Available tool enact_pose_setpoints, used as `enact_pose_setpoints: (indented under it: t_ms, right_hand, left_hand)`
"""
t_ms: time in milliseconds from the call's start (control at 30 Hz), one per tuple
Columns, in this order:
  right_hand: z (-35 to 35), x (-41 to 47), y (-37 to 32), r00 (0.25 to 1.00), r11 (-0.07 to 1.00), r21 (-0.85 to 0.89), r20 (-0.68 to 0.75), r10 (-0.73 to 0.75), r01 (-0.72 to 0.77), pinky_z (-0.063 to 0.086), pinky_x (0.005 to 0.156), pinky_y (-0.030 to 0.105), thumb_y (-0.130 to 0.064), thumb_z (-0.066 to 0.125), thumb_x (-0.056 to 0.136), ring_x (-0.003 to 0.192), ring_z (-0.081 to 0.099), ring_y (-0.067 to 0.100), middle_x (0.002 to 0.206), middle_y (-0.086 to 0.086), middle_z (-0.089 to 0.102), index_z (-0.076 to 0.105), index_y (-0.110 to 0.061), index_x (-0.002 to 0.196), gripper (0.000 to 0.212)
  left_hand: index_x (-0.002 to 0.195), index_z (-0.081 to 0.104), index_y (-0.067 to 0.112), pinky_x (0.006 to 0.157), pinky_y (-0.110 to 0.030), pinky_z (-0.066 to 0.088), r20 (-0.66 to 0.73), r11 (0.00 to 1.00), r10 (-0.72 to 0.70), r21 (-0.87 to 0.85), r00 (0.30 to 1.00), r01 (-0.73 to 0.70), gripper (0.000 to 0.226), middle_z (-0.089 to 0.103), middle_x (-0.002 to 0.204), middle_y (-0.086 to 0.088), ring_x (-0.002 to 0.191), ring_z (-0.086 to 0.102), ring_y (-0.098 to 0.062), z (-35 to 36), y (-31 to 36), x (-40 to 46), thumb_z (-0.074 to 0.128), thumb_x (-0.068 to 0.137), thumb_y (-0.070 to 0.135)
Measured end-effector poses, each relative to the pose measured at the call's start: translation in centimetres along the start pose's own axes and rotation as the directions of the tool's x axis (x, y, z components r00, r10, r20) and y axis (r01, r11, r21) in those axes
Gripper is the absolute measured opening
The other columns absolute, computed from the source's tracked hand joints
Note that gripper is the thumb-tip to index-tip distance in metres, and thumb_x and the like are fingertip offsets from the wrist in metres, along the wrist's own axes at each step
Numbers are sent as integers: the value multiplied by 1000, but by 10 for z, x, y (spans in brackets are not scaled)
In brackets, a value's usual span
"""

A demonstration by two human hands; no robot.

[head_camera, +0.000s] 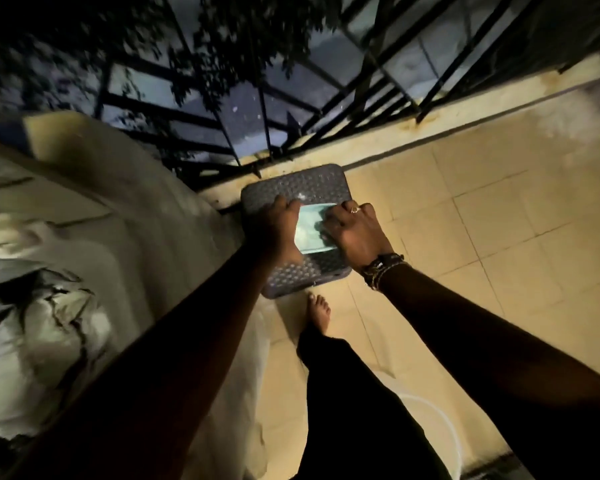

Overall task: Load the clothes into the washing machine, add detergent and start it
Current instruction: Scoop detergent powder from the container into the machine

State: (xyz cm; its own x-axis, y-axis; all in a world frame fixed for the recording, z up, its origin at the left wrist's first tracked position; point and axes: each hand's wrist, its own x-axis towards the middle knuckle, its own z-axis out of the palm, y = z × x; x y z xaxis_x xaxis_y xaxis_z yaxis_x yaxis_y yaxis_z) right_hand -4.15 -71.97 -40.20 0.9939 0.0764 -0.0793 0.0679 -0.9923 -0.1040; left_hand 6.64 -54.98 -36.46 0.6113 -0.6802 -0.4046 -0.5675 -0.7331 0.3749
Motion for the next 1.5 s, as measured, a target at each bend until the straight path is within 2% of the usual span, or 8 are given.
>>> enact_pose_setpoints:
  t_ms: [400, 533, 733, 1000, 1233, 1367, 1433, 1500]
  right_hand:
    - [-238, -28, -172, 993, 994, -113, -118, -9, -4, 14, 74, 33, -22, 71, 84, 104, 53, 20, 103, -11, 64, 68, -30, 100, 18]
    - [-284, -43, -260, 988, 996, -76, -149, -52, 41, 29, 78, 37, -26, 71, 87, 102, 57, 18, 98, -11, 68, 65, -30, 97, 12]
    - [-325, -51, -379, 932, 968, -124, -268, -243, 217, 37, 73, 39, -23, 67, 92, 92, 61, 23, 99, -4, 64, 67, -25, 100, 9]
    - [-322, -41, -447, 818, 882, -231, -334, -468, 410, 38, 70, 37, -10, 51, 87, 75, 65, 30, 96, 7, 68, 75, -11, 100, 27]
    - [-310, -25, -475, 862, 864, 124, -223, -456, 489, 45, 70, 26, -18, 63, 89, 75, 65, 21, 87, -1, 65, 76, -17, 94, 13]
    - [-296, -12, -482, 965, 866, 427, -114, -236, 262, 42, 72, 19, -19, 63, 89, 78, 66, 15, 82, -10, 64, 76, -18, 84, 14]
    - [-283, -4, -483, 989, 863, 486, -38, -139, 140, 47, 74, 21, -14, 75, 86, 81, 68, 14, 86, -6, 72, 79, -16, 85, 5]
    - [-273, 3, -485, 996, 856, 513, 19, -87, 65, 43, 74, 9, -13, 79, 84, 82, 68, 10, 88, -2, 76, 81, -15, 87, 4]
  left_hand:
    - [148, 36, 26, 96, -41, 50, -242, 988, 99, -89, 965, -123, 111, 44, 137, -6, 122, 52, -29, -160, -22, -221, 90, 52, 43]
    - [146, 36, 28, 92, -37, 50, -294, 975, 89, -168, 952, -143, 106, 45, 134, -3, 119, 51, -24, -183, -59, -318, 90, 55, 42]
    - [141, 37, 30, 95, -41, 51, -346, 961, 85, -218, 935, -168, 102, 45, 134, 3, 120, 51, -20, -203, -127, -432, 89, 54, 43]
    - [144, 34, 36, 94, -34, 51, -363, 966, 19, -234, 932, -111, 107, 42, 140, 11, 120, 52, -14, -217, -178, -492, 89, 53, 39]
    - [145, 36, 35, 96, -38, 51, -298, 973, -26, -228, 954, -45, 107, 43, 137, 7, 120, 51, -17, -213, -195, -490, 89, 53, 39]
    - [145, 39, 33, 95, -34, 50, -280, 961, -63, -277, 958, -18, 105, 46, 131, 6, 117, 52, -17, -204, -210, -487, 89, 53, 36]
    - [146, 38, 33, 95, -34, 50, -261, 959, -70, -284, 963, -7, 107, 46, 131, 6, 117, 52, -16, -198, -215, -484, 90, 52, 36]
    - [143, 38, 33, 97, -35, 50, -253, 952, -90, -306, 963, 9, 106, 46, 136, 8, 120, 51, -15, -188, -219, -482, 90, 50, 36]
